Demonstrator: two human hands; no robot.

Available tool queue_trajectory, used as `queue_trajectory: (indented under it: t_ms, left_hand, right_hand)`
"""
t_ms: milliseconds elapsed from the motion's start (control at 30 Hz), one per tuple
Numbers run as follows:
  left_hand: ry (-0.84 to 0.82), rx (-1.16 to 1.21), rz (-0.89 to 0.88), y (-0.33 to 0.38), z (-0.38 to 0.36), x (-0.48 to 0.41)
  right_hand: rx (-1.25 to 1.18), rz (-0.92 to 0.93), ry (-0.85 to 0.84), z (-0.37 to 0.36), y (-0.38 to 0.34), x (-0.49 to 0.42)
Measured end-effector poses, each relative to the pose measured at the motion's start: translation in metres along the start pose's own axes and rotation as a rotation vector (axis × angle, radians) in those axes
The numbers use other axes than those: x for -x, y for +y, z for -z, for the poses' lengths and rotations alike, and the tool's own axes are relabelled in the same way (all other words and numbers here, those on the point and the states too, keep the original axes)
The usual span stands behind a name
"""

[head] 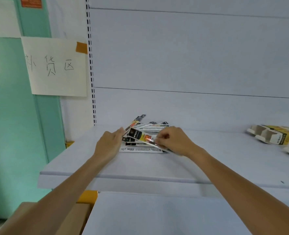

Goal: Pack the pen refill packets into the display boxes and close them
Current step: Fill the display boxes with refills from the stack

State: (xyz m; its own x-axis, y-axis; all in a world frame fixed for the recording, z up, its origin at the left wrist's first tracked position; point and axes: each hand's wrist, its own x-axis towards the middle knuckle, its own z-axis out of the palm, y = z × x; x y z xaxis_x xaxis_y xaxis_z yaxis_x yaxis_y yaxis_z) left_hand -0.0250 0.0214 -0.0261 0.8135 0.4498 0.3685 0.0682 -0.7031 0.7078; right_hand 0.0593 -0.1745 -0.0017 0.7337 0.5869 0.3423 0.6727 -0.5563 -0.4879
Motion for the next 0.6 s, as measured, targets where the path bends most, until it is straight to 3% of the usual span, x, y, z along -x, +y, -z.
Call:
queue_trajectory:
  t_ms: [133, 333, 500, 600]
  left_hand:
    - [0.032, 0.091, -0.020, 0.012, -0.015, -0.002]
    - [-0.260, 0.558, -0.018, 0.038, -0.036, 0.013]
    - [-0.166, 0.335, -0.234, 0.042, -0.037, 0.021]
    - [-0.337, 0.321, -0.266, 0.040, -0.032, 0.021]
  right_hand:
    - [-0.319, -0.176, 0.165, 0.000, -0.015, -0.009]
    - [-0.393, -0.273, 0.237, -0.021, -0.029, -0.017]
    - [-0.388, -0.224, 0.128, -0.023, -0.036, -0.014]
    - [-0.340, -0.181, 0.054, -0.018, -0.033, -0.014]
